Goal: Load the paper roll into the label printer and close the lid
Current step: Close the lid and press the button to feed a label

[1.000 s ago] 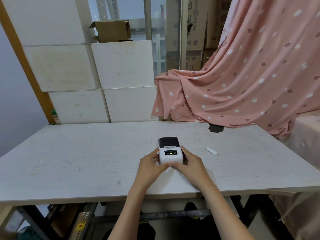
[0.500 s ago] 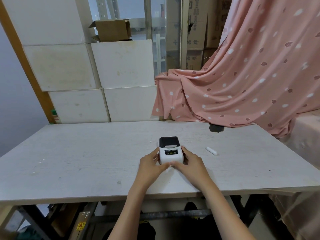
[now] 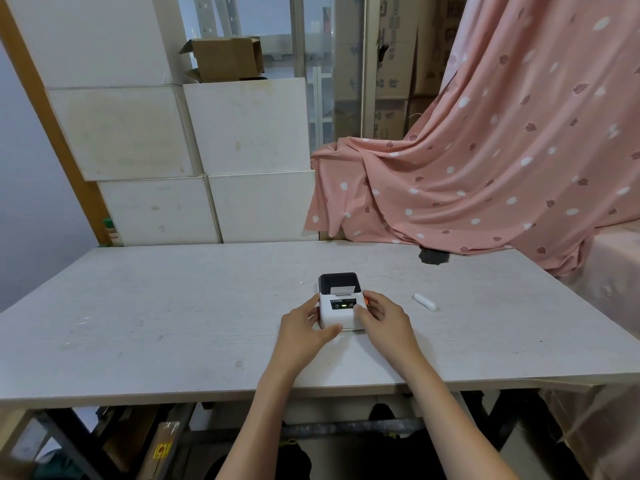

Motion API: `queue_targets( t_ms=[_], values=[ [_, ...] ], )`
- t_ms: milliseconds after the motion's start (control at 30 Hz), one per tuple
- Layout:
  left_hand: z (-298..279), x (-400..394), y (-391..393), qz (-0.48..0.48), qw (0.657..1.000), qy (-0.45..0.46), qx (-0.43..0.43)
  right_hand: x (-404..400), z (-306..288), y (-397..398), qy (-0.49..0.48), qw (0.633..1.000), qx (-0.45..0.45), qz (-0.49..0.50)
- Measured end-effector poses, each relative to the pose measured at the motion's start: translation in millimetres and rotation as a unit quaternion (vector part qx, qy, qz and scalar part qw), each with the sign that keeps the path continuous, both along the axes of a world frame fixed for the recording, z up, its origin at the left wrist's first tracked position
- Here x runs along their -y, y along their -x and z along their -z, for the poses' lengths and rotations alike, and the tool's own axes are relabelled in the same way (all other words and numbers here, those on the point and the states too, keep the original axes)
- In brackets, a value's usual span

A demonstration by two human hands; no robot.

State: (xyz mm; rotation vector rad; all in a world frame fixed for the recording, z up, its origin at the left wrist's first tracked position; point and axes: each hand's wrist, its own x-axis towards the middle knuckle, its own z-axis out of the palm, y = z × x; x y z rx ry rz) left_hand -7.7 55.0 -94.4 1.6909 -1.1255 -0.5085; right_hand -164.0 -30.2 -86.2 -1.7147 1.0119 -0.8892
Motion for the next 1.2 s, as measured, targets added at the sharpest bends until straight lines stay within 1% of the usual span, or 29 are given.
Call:
queue_targets(
  t_ms=[167, 300, 833, 1000, 1200],
  values=[
    [-1.8, -0.9, 1.2, -0.002, 1.0, 0.002, -0.009, 3.0, -3.6, -9.3, -0.027, 0.998, 0.004, 0.05],
    [-1.9, -1.1, 1.2, 0.0, 1.0, -0.001, -0.009, 3.4, 0.7, -15.6, -0.005, 0.999, -0.007, 0.053],
    [-4.1, -1.3, 2.8, -0.004, 1.0, -0.006, -0.01, 2.3, 5.6, -19.0, -0.001, 0.997, 0.003, 0.079],
    [-5.0, -2.0, 4.0, -0.003, 1.0, -0.003, -0.013, 3.4, 7.9, -20.4, 0.014, 0.996, -0.004, 0.087],
    [-4.3, -1.8, 3.4, -0.001, 1.0, 0.0, -0.011, 3.5, 6.5, -22.0, 0.003, 0.996, 0.001, 0.093]
  ],
)
